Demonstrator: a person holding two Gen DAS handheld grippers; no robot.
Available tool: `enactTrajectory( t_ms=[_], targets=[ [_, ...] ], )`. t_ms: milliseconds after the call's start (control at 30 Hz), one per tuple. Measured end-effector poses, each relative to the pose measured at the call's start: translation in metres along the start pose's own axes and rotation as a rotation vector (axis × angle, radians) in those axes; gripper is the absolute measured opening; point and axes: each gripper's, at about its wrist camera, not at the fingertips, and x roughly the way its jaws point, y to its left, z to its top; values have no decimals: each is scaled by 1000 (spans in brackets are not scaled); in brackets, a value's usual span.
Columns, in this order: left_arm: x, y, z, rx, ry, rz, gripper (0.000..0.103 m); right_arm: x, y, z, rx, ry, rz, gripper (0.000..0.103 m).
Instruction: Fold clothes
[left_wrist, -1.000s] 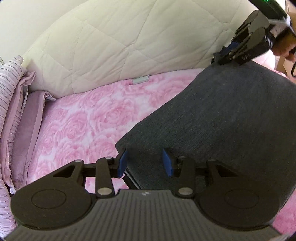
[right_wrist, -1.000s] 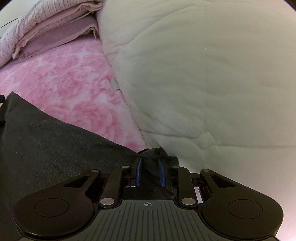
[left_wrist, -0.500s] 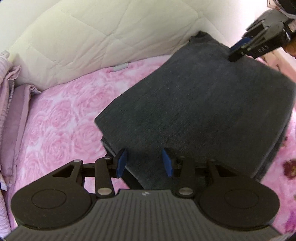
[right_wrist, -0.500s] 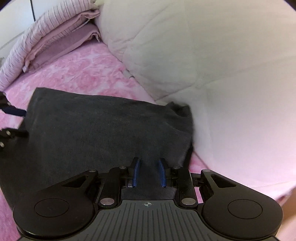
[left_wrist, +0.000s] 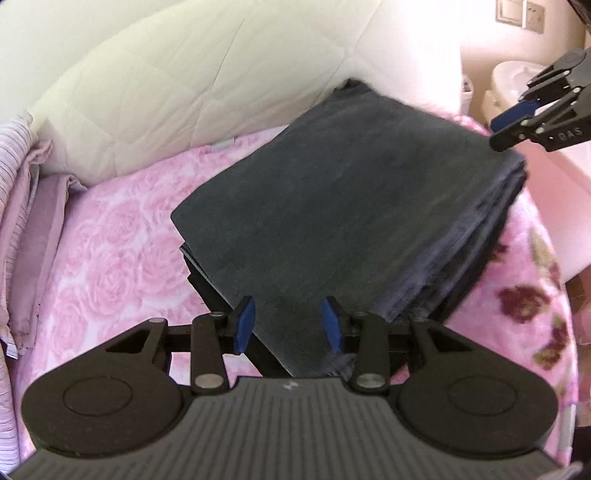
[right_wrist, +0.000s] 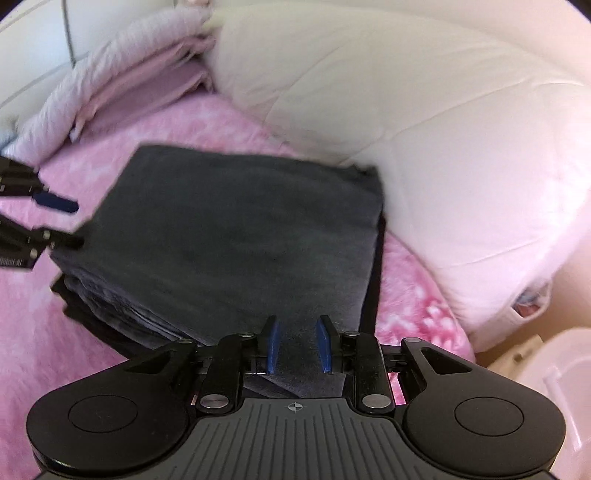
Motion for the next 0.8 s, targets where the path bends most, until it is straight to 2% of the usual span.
enactTrajectory(
  t_ms=[67, 133, 200, 267, 367, 400, 433, 533, 600, 700, 800],
  targets=[
    [5, -9, -7, 6, 41, -27, 35, -3, 5, -7, 6, 16, 6, 26],
    [17, -21, -13, 42, 79, -47, 43, -2, 7, -11, 9, 36, 8, 26],
    [19, -35, -16, 103, 81, -14, 54, -4, 7, -10, 13, 42, 3, 26],
    [16, -42, -17, 124, 78, 14, 54, -6, 8, -10, 16, 47, -3, 26],
    [-6, -29, -15, -34, 85, 16, 49, -10, 9, -9, 21, 55, -11, 26],
    [-14, -25, -15, -81, 87, 28, 50, -18, 10, -10, 29, 57, -16, 28],
    [-23, -23, -15, -118, 85, 41, 51, -26, 11, -12, 36, 60, -21, 36],
    [-52, -21, -16, -236, 71, 72, 65, -46, 16, -18, 78, 79, -29, 56],
    [-68, -19, -17, -319, 57, 86, 76, -59, 20, -24, 112, 95, -33, 60],
    [-86, -17, -21, -425, 61, 114, 84, -80, 29, -30, 169, 102, -51, 67],
    [-97, -21, -28, -496, 119, 134, 89, -98, 39, -35, 224, 104, -66, 72]
  ],
)
